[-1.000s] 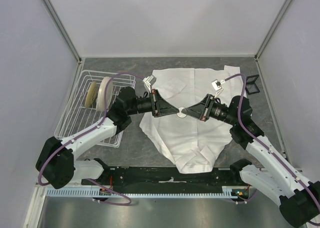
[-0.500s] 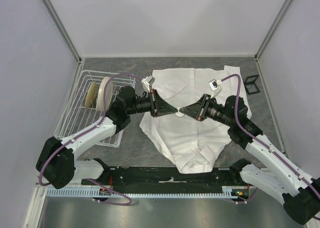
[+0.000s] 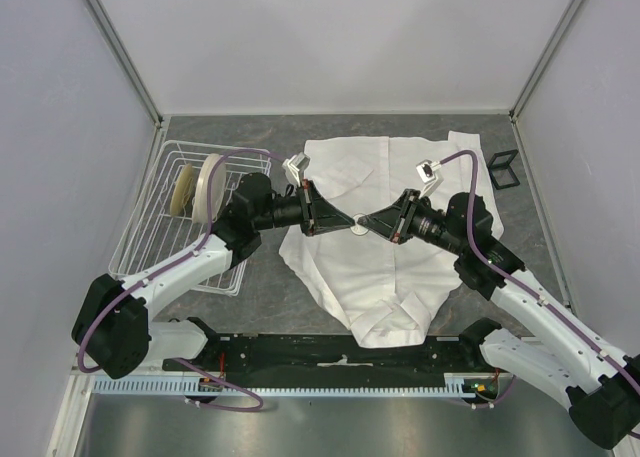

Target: Remove the brooch from the garment

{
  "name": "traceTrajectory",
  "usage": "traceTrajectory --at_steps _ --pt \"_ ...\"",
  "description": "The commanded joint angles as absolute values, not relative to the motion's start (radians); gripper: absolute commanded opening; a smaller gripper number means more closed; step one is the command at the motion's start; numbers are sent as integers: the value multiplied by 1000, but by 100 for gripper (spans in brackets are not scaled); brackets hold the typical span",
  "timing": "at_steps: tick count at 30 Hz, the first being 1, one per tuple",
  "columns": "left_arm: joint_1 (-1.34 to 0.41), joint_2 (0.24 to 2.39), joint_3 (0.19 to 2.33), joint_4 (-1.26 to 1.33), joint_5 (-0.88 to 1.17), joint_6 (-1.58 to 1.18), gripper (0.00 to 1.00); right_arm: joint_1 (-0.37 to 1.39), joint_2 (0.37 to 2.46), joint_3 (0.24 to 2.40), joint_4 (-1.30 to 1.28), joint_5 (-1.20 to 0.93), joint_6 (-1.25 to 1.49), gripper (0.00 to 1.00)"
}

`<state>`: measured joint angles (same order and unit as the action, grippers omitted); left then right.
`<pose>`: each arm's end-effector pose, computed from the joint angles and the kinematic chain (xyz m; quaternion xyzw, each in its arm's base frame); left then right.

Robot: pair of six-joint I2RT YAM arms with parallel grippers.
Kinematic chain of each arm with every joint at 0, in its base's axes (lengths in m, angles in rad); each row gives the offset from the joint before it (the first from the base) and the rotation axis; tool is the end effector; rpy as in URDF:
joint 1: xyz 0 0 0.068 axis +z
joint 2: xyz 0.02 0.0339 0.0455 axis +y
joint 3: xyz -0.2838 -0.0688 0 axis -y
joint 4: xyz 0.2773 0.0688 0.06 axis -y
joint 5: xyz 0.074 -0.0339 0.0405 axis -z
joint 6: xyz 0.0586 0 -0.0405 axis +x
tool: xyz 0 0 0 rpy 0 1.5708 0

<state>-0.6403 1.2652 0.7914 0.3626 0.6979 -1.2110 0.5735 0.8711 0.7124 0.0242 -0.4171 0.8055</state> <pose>0.2397 -0.2255 0.2978 0.0216 0.7362 -0.6538 0.1731 0.1946 0.1539 0.3289 -0.0501 0.7475 0.5298 0.3975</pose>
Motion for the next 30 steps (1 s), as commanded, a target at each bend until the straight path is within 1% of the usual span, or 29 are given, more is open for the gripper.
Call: traceTrajectory --at_steps 1,6,10,15,19,21,25,27,30 --pt "-670 1241 842 436 732 -1221 2 612 887 718 2 -503 765 11" --pt "-669 1244 868 388 736 -1177 2 614 879 716 2 -522 752 11" --pt "-669 1249 891 328 742 -1135 2 614 873 713 2 -526 753 14" --pt "-669 1249 894 316 747 -1117 2 614 873 707 2 -529 755 16" --pt "-669 1249 908 292 752 -1091 2 614 870 703 2 -534 758 21" --pt "-669 1247 917 272 752 -1075 2 614 870 703 2 -532 758 22" --pt "-669 1249 930 249 764 -1051 2 612 870 703 2 -523 765 29" --pt "-669 1246 937 227 764 -1032 2 614 873 704 2 -523 768 30" --pt "-669 1244 948 206 762 -999 2 612 874 704 2 -514 775 36"
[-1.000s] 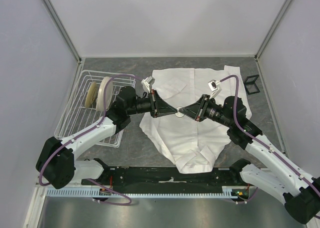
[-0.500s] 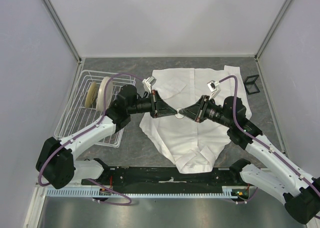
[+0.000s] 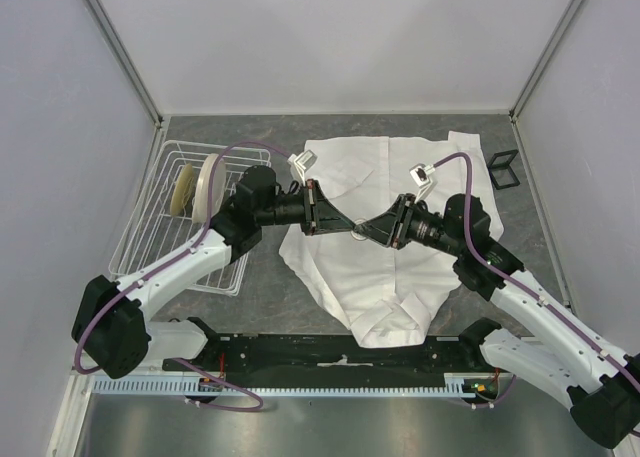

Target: Remove the brooch from the garment

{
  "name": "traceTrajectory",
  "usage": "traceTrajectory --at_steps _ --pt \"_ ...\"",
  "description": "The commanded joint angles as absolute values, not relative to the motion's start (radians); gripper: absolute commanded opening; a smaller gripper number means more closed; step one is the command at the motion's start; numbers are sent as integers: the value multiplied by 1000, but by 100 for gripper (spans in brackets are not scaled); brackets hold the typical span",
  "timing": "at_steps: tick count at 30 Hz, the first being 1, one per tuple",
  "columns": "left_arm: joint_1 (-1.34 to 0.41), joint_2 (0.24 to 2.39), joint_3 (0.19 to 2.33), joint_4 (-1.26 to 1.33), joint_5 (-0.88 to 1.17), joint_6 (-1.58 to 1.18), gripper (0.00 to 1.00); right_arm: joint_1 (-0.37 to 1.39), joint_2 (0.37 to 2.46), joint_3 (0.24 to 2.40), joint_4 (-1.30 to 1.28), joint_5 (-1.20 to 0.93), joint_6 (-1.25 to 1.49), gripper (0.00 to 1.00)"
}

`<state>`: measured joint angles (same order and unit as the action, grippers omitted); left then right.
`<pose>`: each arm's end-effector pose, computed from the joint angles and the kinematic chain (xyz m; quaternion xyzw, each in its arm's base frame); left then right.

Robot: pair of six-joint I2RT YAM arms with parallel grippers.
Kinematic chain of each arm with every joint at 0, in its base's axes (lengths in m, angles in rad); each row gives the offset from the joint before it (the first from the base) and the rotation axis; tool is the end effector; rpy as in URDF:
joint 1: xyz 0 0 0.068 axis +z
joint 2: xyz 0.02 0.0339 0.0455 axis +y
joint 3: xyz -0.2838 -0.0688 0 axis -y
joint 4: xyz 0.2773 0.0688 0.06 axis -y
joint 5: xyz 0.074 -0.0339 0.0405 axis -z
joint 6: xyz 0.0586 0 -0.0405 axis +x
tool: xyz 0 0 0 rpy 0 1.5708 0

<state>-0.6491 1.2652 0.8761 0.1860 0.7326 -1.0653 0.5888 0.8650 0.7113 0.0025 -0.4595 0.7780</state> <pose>0.2385 -0.2302 0.3108 0.0719 0.7549 -0.6277 0.1762 0.1887 0.1572 0.3273 -0.0780 0.7493 0.5346 0.3830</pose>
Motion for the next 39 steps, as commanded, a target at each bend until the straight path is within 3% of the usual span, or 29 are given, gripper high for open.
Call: traceTrajectory --at_steps 1,16,21,27,30,39 --pt "-669 1244 954 183 764 -988 2 614 874 704 2 -511 776 40" --pt "-669 1256 1003 43 730 -848 2 611 790 715 -32 -457 853 72" --pt "-667 1259 1003 46 732 -850 2 607 785 733 -66 -433 857 71" --pt "-667 1258 1008 46 744 -847 2 609 825 773 -106 -420 827 55" --pt "-669 1258 1009 40 747 -838 2 609 827 785 -103 -408 828 54" --pt "-669 1264 1012 31 747 -825 2 607 801 801 -104 -425 836 68"
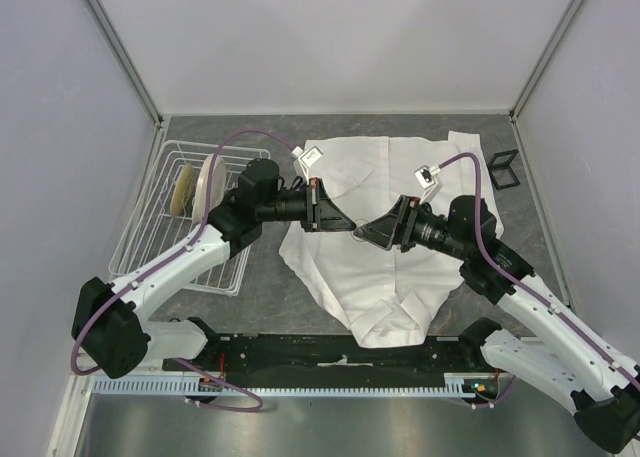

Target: Remove the brooch from the garment

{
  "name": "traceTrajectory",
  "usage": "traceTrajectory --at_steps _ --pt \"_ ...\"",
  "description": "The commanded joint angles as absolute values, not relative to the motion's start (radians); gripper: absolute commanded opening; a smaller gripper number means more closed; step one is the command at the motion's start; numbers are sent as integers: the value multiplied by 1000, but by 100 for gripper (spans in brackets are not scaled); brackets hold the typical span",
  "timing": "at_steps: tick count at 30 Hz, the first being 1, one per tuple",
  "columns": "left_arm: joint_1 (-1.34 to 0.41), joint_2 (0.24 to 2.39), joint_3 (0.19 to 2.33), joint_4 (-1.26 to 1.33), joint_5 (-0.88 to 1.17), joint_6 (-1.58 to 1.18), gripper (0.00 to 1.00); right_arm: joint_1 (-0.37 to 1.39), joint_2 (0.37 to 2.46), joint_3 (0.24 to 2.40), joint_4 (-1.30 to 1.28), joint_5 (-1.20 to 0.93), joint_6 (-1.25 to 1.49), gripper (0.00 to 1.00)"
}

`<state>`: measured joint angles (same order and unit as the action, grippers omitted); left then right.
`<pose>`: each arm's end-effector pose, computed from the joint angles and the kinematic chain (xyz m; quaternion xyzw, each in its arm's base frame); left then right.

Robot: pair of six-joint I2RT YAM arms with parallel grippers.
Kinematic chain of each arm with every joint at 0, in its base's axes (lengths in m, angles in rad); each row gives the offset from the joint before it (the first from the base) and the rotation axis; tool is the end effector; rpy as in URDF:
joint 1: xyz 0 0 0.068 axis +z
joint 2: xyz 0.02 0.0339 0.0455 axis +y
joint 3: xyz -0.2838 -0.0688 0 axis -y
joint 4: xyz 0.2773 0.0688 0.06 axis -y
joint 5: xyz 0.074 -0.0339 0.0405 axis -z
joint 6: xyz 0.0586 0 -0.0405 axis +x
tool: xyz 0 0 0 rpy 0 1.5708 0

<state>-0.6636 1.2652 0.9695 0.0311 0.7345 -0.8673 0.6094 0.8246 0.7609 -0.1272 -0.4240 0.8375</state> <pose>0.2364 -0.2347 0.3300 0.1417 0.7596 -0.5986 0.2114 0.1773 0.1531 0.3399 -0.0473 0.7644 0.5336 0.3590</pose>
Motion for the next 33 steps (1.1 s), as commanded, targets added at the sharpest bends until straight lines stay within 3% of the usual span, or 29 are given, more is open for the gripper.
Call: traceTrajectory --at_steps 1,5,12,23,29,33 --pt "-669 1267 1014 31 747 -827 2 606 799 799 -106 -420 836 68" --pt "-669 1266 1019 32 752 -827 2 604 799 801 -112 -411 838 64" --pt "-669 1262 1019 29 759 -824 2 603 815 805 -106 -388 830 47" --pt "-669 1262 1019 31 765 -821 2 595 792 798 -100 -384 831 46" --pt "-669 1262 1019 35 773 -821 2 583 790 795 -89 -385 844 53" --pt "-669 1262 1019 35 778 -822 2 578 795 790 -89 -388 845 50"
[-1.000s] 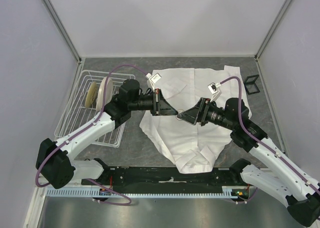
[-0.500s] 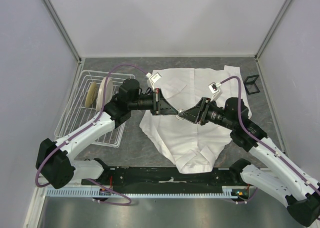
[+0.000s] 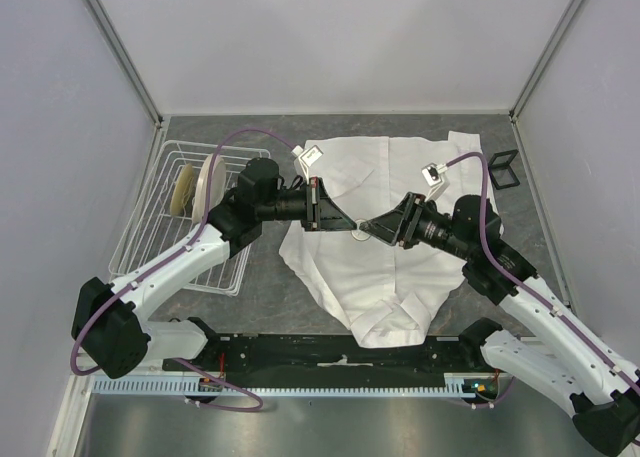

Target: Remove the brooch from the garment

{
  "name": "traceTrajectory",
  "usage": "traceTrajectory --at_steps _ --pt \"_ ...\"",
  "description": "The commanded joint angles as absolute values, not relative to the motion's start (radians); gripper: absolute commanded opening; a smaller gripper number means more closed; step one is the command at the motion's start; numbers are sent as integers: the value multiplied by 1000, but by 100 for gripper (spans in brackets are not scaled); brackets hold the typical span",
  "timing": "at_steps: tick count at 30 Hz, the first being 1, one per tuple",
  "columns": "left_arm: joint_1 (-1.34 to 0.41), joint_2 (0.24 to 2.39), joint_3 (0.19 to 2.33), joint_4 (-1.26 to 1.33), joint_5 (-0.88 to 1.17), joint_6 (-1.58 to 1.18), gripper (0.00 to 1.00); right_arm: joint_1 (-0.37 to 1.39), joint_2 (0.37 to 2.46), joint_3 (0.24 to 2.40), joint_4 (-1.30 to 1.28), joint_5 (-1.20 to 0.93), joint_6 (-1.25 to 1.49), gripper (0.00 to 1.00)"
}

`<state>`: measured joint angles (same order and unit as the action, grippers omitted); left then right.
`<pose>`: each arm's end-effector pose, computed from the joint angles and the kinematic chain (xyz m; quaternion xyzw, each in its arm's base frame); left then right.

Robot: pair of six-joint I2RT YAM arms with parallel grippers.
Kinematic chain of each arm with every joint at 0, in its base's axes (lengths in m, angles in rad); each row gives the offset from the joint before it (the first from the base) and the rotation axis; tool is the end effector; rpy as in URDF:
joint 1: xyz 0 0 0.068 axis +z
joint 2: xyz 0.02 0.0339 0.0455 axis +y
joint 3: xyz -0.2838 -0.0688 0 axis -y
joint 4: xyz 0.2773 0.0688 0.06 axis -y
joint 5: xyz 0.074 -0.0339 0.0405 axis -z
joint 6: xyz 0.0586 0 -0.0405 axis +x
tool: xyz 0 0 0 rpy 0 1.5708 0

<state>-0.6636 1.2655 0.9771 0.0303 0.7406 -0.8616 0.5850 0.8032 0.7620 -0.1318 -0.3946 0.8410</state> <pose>0.2364 -0.2350 0.3329 0.1468 0.7567 -0.6003 0.2133 0.1782 0.1450 0.3442 -0.0293 0.7607 0.5262 0.3790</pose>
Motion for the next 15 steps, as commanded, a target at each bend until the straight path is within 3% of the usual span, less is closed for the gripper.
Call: traceTrajectory --at_steps 1,11,15 --pt "-669 1262 1017 35 778 -822 2 578 795 790 -87 -390 842 48" --pt "-669 1269 1025 46 790 -834 2 578 802 778 -86 -399 828 32" --pt "-669 1270 1026 55 798 -845 2 578 810 775 -81 -413 824 31"
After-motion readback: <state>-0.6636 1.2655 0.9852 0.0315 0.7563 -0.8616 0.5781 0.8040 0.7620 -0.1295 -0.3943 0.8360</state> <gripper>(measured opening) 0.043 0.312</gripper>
